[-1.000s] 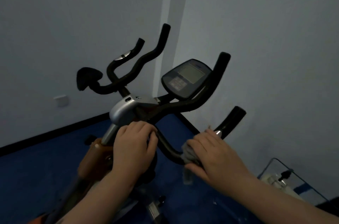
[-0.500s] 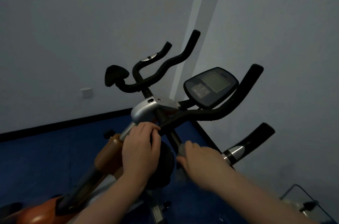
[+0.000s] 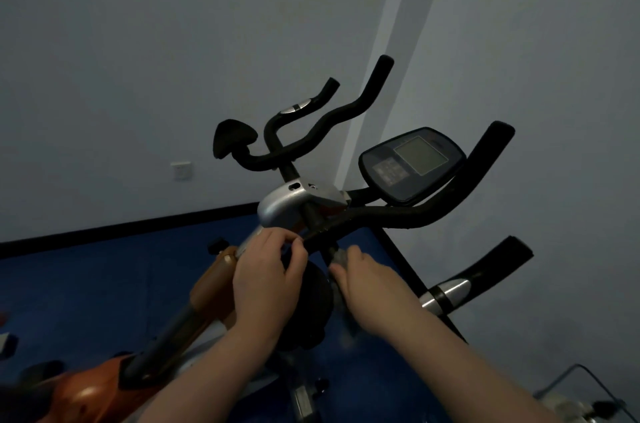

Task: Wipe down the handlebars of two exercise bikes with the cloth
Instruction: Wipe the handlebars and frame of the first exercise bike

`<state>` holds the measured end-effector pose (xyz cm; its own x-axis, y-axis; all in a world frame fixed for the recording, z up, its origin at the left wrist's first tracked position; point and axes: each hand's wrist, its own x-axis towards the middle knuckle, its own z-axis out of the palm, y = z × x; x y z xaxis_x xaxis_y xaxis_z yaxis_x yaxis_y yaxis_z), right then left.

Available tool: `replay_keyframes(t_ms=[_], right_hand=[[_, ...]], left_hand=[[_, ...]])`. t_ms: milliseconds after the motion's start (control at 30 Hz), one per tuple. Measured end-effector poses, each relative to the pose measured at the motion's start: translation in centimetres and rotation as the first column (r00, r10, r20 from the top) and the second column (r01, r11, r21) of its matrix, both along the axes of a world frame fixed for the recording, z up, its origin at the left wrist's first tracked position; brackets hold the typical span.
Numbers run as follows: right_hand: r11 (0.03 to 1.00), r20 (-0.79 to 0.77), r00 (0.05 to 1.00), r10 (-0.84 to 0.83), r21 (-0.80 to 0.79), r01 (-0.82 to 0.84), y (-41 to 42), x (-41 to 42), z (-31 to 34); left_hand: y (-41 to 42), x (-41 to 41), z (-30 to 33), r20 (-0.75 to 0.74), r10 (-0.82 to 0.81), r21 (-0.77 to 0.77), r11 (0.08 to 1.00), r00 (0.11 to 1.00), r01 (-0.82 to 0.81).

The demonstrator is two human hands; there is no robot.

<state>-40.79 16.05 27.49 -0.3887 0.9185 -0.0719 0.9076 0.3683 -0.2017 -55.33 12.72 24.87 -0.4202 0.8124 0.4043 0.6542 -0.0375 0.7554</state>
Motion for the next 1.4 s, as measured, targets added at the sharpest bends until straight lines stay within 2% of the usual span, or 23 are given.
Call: replay_keyframes(t_ms=[133,200,267,333,400,533,667,733,800,867,933,1033,1100,1200,1300,1400], right_hand=[[0.995,-0.101,0.993,-0.065,0.069,0.073,0.1,-0.9,0.1],[0.987,-0.254,0.964,-0.074,0.118,0.106,-0.6,0.0,1.2],[0.958,-0.4,0.916,-0.043,0.243,0.151,-0.6,0.8,3.4],[0.906,-0.44,0.897,0.036,0.394,0.156,0.9,1.0,5.2],[0.886,-0.389,0.913,0.122,0.457,0.076,2.9,0.1,5.9],[0.876,-0.041,0.979,0.199,0.455,-0.159,5.8,-2.5,3.4],[0.88,-0.061,0.973,0.223,0.442,-0.174,6.5,-1.7,2.6],[0.878,-0.03,0.963,0.269,0.418,-0.233,6.6,-1.1,2.4],[0.854,0.017,0.941,0.337,0.414,-0.313,6.6,-1.5,2.1],[0.819,0.071,0.887,0.457,0.356,-0.45,6.7,-2.9,1.8],[0.773,0.102,0.813,0.574,0.258,-0.579,6.6,-4.4,1.5],[0.677,0.214,0.72,0.66,0.247,-0.694,7.8,-3.6,2.3],[0.692,0.229,0.74,0.632,0.262,-0.672,9.1,-2.0,3.7],[0.741,0.153,0.785,0.6,0.264,-0.618,9.7,-1.7,4.4],[0.676,0.122,0.712,0.692,0.237,-0.698,7.2,-4.4,2.0],[0.628,0.179,0.66,0.729,0.206,-0.75,7.9,-3.8,3.1]], left_hand=[[-0.2,-0.3,0.1,0.139,-0.017,-0.01,1.0,0.99,0.018],[-0.1,-0.5,0.0,0.23,-0.017,-0.027,0.999,0.973,0.024],[0.0,-0.7,-0.1,0.291,-0.024,-0.035,0.999,0.956,0.035],[0.1,-0.7,-0.3,0.339,-0.042,-0.014,0.999,0.94,0.05],[0.2,-0.8,-0.6,0.381,-0.069,0.017,0.998,0.922,0.067],[0.4,-1.1,-0.9,0.406,-0.124,0.071,0.992,0.906,0.103],[0.4,-1.2,-1.0,0.402,-0.134,0.066,0.991,0.906,0.118],[0.3,-1.3,-1.0,0.403,-0.134,0.049,0.991,0.905,0.125],[0.3,-1.4,-1.1,0.335,-0.15,0.041,0.989,0.93,0.145],[0.2,-1.3,-1.0,0.25,-0.152,0.024,0.988,0.956,0.151],[0.0,-1.2,-1.1,0.274,-0.12,0.021,0.993,0.954,0.119],[-0.4,-1.1,-1.3,0.33,-0.059,0.002,0.998,0.942,0.062],[-0.4,-1.0,-1.3,0.362,-0.042,-0.017,0.999,0.931,0.052],[-0.4,-0.9,-1.1,0.448,-0.03,-0.018,0.999,0.894,0.043],[-0.4,-0.9,-1.8,0.452,0.011,0.0,1.0,0.892,-0.012],[-0.4,-0.9,-2.2,0.446,0.05,-0.036,0.999,0.894,-0.038]])
